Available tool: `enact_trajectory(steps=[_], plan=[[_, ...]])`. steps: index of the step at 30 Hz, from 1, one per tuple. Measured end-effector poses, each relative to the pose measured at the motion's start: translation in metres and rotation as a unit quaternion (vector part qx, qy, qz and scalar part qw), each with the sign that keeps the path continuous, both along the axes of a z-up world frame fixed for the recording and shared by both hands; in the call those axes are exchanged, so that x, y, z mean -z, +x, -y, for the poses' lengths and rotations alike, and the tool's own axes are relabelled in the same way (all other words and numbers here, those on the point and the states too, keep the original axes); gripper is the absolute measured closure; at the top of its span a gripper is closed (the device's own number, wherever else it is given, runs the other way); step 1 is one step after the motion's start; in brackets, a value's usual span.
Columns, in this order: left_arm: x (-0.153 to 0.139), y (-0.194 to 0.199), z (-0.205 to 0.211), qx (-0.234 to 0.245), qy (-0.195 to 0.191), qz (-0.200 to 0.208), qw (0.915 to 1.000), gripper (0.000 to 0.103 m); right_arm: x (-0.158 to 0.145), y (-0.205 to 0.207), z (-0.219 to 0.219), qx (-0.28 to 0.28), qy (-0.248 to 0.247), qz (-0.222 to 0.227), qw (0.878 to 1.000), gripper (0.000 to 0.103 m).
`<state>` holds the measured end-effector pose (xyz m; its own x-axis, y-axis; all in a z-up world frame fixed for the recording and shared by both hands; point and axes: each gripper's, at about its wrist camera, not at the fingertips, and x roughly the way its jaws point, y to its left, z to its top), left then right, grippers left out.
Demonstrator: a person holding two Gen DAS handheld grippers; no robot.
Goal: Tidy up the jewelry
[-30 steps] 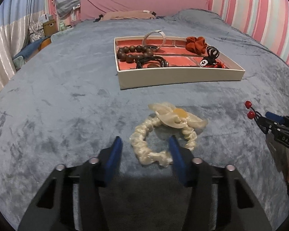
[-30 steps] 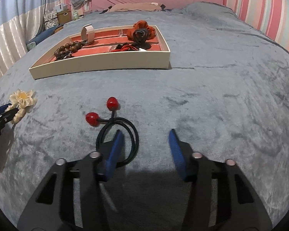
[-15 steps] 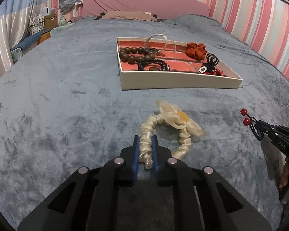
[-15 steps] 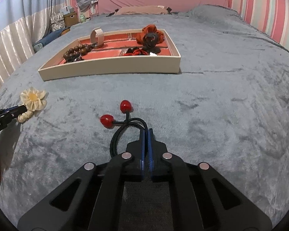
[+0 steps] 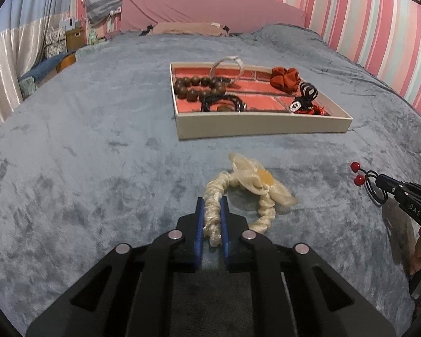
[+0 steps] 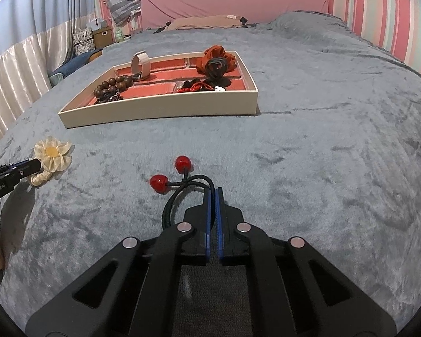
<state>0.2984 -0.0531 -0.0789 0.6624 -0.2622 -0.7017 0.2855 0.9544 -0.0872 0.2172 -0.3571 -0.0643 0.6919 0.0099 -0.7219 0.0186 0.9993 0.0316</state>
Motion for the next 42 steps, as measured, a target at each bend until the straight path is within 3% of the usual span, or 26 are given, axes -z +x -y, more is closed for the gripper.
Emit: enact_trajectory(steps=[13,23,28,33,42], plan=[[-0.056,0.012,0.016,-0.004,-0.018,0.065,0.9977,0.093,-0.039,0.021,0.002,0.003,-0.002,0.063,0.998,0.099],[-0.097,0.07,0.041,-0.02,-0.035,0.088,0.9953,0.093,-0.094,0.08,-0.003,-0.009,0.003,0.112,0.994,0.099],[-0.083,0.109,0.055,-0.036,-0.021,0.067,0.9969,0.093,-0.089,0.118,-0.007,-0.008,0.009,0.106,0.994,0.099],[-0.049,0.141,0.06,-0.053,-0.01,0.028,0.9981,0.093,-0.057,0.154,-0.01,-0.004,0.01,0.065,0.998,0.099],[-0.006,0.16,0.051,-0.073,0.018,-0.01,0.9971,0.089,-0.014,0.163,0.001,0.012,0.016,0.01,1.0,0.097]])
